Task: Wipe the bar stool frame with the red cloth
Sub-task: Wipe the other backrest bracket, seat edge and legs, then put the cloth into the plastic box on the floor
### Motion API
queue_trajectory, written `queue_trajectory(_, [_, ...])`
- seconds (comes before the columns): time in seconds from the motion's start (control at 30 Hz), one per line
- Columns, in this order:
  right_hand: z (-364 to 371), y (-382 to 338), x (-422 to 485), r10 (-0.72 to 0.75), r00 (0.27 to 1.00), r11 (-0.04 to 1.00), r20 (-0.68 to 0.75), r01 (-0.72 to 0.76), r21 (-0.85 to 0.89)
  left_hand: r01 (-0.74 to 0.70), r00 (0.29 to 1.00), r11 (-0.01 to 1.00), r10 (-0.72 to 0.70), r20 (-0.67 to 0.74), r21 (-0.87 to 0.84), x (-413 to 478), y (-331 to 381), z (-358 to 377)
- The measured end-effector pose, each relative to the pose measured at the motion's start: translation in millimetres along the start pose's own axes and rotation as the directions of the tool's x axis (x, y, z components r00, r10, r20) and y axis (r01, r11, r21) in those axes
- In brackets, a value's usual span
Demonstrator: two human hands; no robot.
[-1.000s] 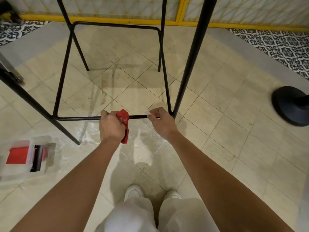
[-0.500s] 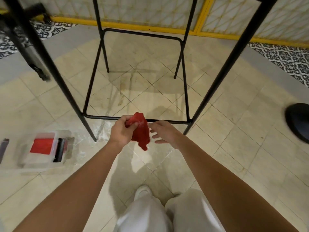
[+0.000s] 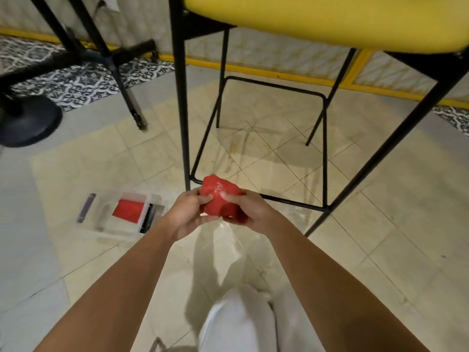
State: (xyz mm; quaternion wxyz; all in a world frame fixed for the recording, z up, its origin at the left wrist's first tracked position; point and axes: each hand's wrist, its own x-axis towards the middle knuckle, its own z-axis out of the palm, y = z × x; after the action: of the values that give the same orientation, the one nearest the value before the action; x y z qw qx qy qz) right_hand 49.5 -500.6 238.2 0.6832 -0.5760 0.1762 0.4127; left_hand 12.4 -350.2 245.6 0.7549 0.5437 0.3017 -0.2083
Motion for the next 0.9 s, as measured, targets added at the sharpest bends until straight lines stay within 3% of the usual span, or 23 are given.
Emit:
queue_trajectory(0.17, [23.3,-0.6,2.3,-0.069,0.998,0.991,-0.012,0.068,-0.113,0.032,0.999,0.998,-0.030,-0.042,0.052,-18.7,14.9,-10.4])
queue_trajectory(0.43, [89.6,10.4,32.1,-0.154,0.986,0.955,0.059,0.164,-0.249,-0.128,0.951,0.960,0.190,-0.245,0.250,-22.6,22.7,-79.3])
queue_trajectory(0.6, [137.8,18.3,52.6,-0.134,0.974,0.914,0.181,0.192,-0.358,-0.287,0.922,0.940,0.324,-0.214,0.186,-28.6,25.2,-146.2])
queue_trajectory(0.9, [208.4,38.9,122.6,-0.114,0.986,0.861,0.125,0.161,-0.483,-0.257,0.947,0.961,0.271,-0.172,0.098,2.7,10.6,-246.9])
